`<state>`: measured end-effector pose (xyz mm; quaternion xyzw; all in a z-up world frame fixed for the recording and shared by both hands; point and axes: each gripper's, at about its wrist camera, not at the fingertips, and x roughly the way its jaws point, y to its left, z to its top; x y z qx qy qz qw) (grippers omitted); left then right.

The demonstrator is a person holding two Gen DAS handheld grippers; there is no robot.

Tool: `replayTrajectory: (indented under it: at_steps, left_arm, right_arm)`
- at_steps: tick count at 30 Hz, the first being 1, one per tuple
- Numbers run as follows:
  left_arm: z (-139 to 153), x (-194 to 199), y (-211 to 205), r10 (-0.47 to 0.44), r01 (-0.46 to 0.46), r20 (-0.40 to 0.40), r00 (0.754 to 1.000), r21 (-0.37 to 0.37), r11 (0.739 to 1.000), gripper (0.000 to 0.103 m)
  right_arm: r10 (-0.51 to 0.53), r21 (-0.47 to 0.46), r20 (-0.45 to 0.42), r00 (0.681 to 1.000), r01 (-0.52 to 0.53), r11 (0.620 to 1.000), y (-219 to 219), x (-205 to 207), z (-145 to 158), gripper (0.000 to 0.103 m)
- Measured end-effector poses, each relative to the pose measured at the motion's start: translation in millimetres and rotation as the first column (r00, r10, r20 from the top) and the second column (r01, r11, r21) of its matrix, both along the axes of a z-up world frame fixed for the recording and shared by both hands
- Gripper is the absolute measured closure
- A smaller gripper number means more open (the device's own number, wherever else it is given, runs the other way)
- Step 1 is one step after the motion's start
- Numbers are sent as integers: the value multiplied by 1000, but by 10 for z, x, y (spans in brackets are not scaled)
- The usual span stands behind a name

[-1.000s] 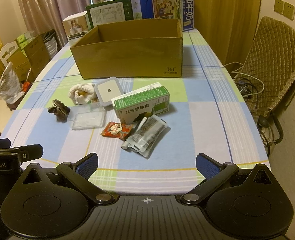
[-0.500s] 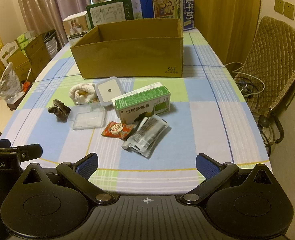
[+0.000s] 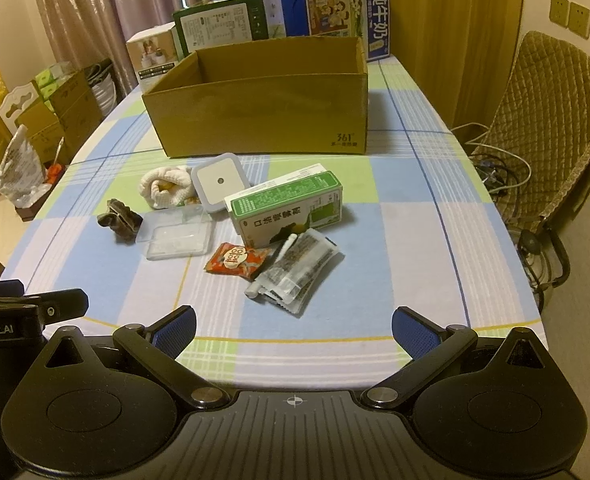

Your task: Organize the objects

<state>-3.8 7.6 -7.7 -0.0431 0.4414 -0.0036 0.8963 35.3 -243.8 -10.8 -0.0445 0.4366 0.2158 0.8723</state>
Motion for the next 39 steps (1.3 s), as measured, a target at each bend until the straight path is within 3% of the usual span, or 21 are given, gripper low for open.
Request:
replayTrajectory:
  at_steps: [20, 31, 33, 35, 39]
  left_arm:
    - [-15, -3, 6, -7, 7, -4, 1000, -8, 1000, 1]
    - [-193, 245, 66, -18, 18, -34, 999, -14, 1000, 2]
    - [-247, 323, 60, -24, 24, -41, 999, -10, 1000, 2]
    - [-298, 394, 50, -29, 29, -41, 999, -11, 1000, 2]
    - [-394, 541, 1, -47, 46, -48, 998, -11, 999, 2]
  right_arm:
    - [7, 4, -5, 1000, -7, 1000, 3, -6, -36, 2]
    - [-36, 40, -32, 999, 38, 998, -20, 204, -198, 2]
    - [-31, 47, -40, 999, 33, 998, 12, 280, -252, 7]
    - [-33, 58, -54, 998, 36, 998, 26, 359, -315, 22]
    - [-49, 74, -86, 995, 55, 996, 72, 541, -476, 30]
